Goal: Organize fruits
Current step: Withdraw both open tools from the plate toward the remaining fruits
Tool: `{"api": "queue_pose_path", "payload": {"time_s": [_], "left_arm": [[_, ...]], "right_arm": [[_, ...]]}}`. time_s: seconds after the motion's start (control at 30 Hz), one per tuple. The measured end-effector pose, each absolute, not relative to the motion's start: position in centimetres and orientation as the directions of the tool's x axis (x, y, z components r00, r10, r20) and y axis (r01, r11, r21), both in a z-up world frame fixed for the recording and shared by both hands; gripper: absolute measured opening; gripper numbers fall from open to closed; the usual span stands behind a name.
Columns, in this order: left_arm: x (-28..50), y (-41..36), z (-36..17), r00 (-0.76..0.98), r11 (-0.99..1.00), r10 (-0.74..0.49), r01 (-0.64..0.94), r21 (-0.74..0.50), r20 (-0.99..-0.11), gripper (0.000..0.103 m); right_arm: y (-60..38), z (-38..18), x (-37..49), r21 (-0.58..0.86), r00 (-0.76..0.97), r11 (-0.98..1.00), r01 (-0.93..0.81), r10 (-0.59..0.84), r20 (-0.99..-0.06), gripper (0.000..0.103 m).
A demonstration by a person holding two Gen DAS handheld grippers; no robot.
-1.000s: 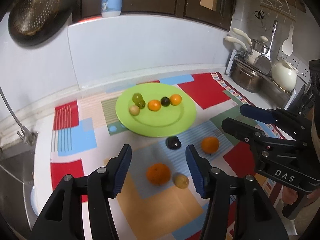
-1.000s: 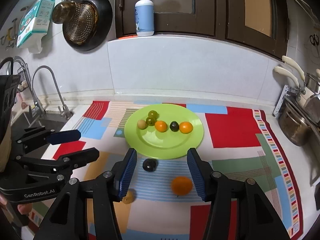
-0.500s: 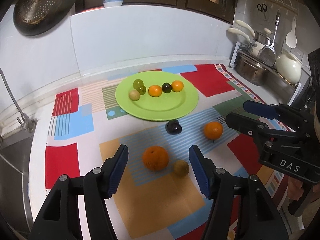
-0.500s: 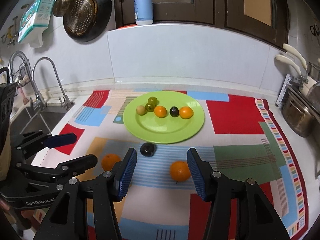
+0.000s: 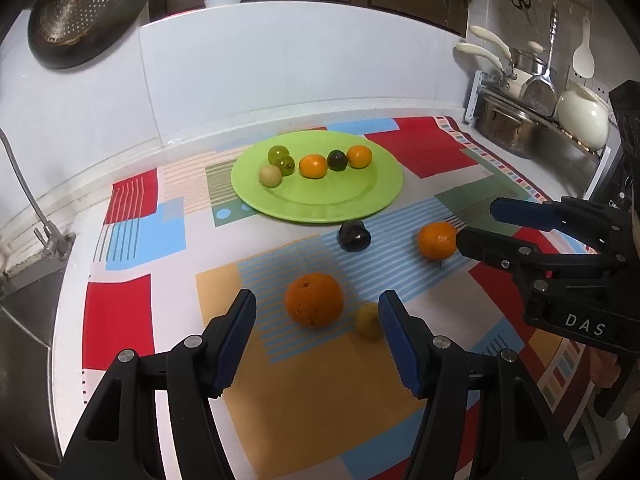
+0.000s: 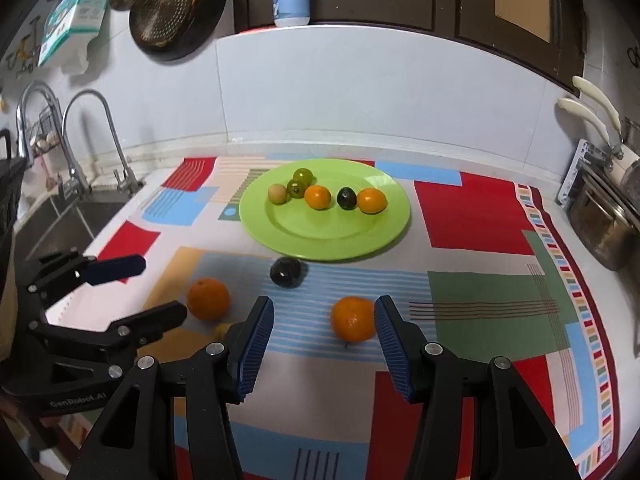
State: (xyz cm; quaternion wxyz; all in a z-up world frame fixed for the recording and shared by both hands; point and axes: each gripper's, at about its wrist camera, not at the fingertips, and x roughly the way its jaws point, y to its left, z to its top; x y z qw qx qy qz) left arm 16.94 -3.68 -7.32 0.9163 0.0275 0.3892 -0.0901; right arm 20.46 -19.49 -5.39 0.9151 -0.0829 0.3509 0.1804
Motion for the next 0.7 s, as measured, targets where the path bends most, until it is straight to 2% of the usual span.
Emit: {"api": "queue_pose_path", "payload": {"time_s": [0.5, 0.7], "left_arm": [[15.9, -5.4, -9.3, 0.648, 0.974, -0.186, 0.22, -0.053, -0.739, 0.062], [16.2, -6.6, -10.0, 0.626, 0.972, -0.193, 0.226, -0.06, -0.755, 0.049]], "right_arm": [[-20.1, -7.3, 20.5, -0.026, 0.646, 0.905, -0.425, 0.283, -0.71, 0.053], [-20.7, -8.2, 21.2, -0.033, 0.63, 0.898, -0.439, 0.282, -0.724, 0.053]]}}
